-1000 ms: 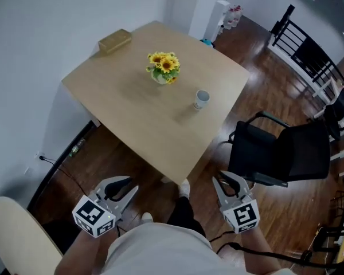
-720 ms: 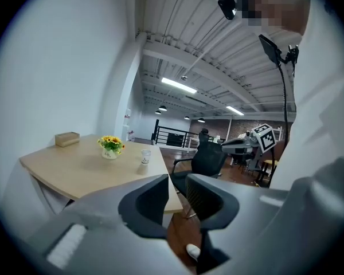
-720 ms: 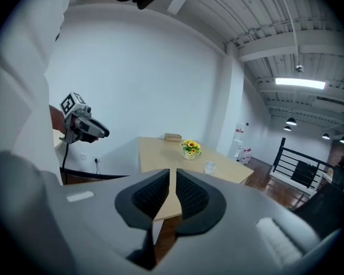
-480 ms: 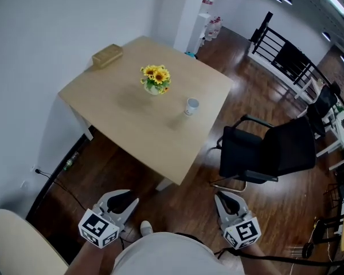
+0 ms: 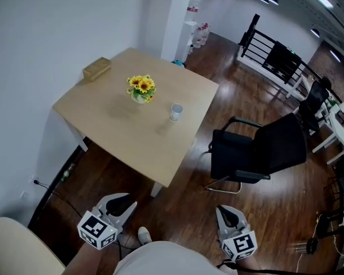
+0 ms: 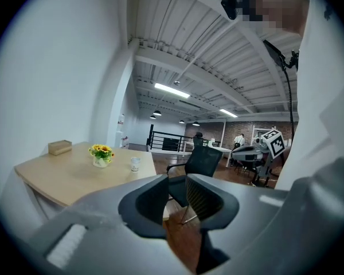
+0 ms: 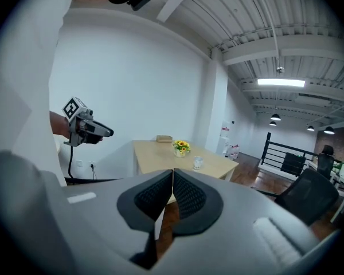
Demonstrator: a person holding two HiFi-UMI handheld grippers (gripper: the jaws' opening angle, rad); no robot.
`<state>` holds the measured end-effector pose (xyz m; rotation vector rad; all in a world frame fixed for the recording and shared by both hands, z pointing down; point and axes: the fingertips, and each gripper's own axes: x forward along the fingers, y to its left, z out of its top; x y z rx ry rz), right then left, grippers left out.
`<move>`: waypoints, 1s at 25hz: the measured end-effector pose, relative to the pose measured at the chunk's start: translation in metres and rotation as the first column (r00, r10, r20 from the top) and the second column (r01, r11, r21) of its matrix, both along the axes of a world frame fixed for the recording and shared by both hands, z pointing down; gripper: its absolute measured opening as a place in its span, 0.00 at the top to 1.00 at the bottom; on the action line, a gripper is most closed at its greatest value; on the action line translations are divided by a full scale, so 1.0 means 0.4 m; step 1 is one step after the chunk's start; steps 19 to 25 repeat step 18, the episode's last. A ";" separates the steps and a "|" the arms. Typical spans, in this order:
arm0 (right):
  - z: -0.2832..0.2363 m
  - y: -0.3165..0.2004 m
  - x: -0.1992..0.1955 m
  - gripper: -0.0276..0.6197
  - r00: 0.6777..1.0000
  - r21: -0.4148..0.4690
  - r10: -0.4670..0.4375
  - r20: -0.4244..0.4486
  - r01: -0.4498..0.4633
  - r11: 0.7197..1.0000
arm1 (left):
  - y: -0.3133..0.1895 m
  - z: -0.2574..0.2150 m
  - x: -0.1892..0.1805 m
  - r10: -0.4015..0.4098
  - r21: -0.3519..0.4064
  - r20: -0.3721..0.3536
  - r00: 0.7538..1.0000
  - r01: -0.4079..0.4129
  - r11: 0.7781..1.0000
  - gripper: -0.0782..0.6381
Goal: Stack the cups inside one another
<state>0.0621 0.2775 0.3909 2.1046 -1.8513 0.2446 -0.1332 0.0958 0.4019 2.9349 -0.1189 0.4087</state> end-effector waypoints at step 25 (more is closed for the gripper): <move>-0.008 0.349 0.033 0.95 0.999 0.020 0.009 -0.042 -0.008 1.000 | 0.376 -0.060 0.119 0.120 0.027 -0.022 0.993 -0.119 0.992 0.75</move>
